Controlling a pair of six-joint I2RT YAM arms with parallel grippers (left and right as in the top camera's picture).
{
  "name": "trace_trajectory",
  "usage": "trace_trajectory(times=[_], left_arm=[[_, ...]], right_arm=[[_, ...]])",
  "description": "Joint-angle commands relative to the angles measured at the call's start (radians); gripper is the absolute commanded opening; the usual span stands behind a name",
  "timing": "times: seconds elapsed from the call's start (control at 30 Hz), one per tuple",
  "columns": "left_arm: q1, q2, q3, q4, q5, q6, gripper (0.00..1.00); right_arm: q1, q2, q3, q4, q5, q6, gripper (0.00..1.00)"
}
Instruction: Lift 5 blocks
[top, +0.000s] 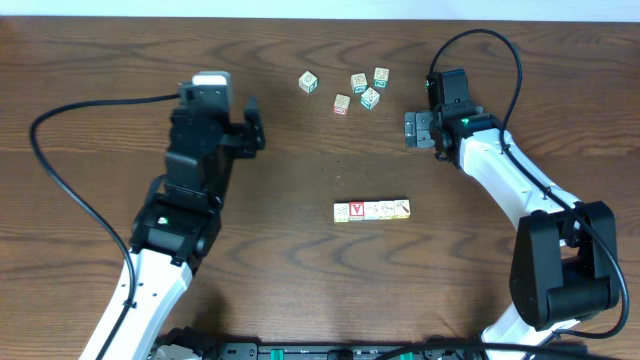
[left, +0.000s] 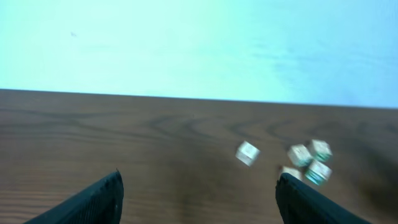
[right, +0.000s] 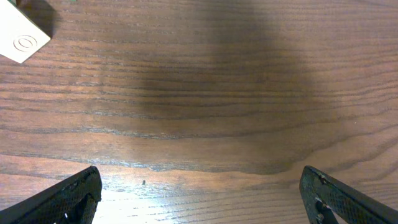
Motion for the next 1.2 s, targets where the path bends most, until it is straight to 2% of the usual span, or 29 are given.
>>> trace_trajectory(times=[0.0, 0.2, 0.4, 0.57, 0.73, 0.87, 1.03, 1.17], left_arm=[[0.041, -0.029, 0.011, 0.002, -0.018, 0.025, 0.79], [0.054, -0.252, -0.119, 0.014, -0.020, 0.108, 0.79], [0.056, -0.533, -0.285, 0.018, -0.019, 0.107, 0.79], [0.132, -0.718, -0.417, 0.031, -0.018, 0.071, 0.79], [0.220, -0.862, -0.556, 0.143, 0.056, 0.053, 0.79], [0.252, -0.964, -0.660, 0.217, 0.057, 0.053, 0.79], [0.274, -1.005, -0.746, 0.294, 0.056, 0.039, 0.79], [0.274, -1.046, -0.805, 0.291, 0.056, 0.039, 0.79]], right_arm=[[-0.001, -0.005, 0.013, 0.002, 0.017, -0.010, 0.99], [-0.002, -0.005, 0.013, 0.000, 0.017, -0.010, 0.99], [0.002, -0.005, 0.013, -0.001, 0.017, -0.010, 0.99], [0.003, -0.005, 0.013, -0.002, 0.017, -0.010, 0.99], [0.003, -0.005, 0.013, -0.001, 0.017, -0.010, 0.99], [0.006, -0.005, 0.013, -0.002, 0.017, -0.010, 0.99], [0.005, -0.005, 0.013, -0.001, 0.017, -0.010, 0.99], [0.006, -0.005, 0.013, -0.001, 0.017, -0.010, 0.99]])
